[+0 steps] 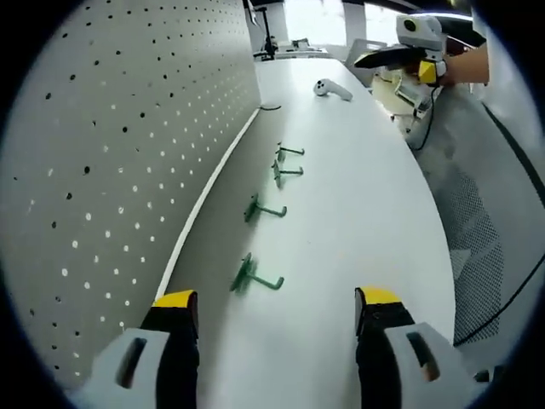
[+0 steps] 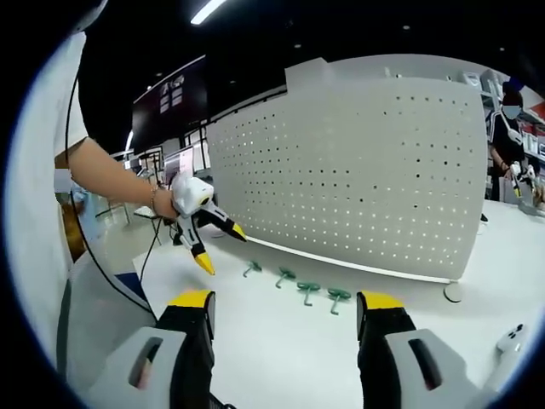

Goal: Insert the hook assembly into the mounting plate slot until the hook locks in place.

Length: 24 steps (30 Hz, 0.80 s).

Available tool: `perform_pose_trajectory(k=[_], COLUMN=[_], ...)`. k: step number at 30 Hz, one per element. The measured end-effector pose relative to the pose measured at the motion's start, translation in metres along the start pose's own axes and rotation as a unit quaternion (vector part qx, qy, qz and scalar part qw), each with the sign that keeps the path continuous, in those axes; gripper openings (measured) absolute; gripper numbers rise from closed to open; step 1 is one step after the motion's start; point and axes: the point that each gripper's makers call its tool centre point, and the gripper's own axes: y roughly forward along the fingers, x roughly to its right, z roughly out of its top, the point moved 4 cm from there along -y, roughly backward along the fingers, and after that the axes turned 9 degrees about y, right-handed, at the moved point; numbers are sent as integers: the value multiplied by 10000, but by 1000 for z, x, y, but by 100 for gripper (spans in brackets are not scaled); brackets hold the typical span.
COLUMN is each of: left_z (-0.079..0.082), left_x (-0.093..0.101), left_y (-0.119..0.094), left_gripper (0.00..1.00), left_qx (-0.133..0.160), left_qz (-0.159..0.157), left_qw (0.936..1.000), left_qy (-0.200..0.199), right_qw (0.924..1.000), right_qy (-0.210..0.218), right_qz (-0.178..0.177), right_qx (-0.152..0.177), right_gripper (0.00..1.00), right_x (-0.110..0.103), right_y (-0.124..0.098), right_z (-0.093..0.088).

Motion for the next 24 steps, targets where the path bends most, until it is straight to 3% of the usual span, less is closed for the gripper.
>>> perform_pose_trajectory(k=[13,19,24], left_z=[-5,-7,-12], left_x=[-10,-10,-7], left_y=[20,31,42], left_gripper=[75,75,75], left_qx=[-402,-614,-739], left_qz=[-644,-924,-1188], left_qw=[9955,9894,9855], left_qy=[566,936,962], right_qw=[10000,10000,9999], right_qy=[13,42,84], right_qz=[6,-3,-18], right_qx=[-43,-68,-95], right_gripper=[65,65,65], right_x=[0,0,2], right_y=[0,0,1], right_z=[-3,-5,-7])
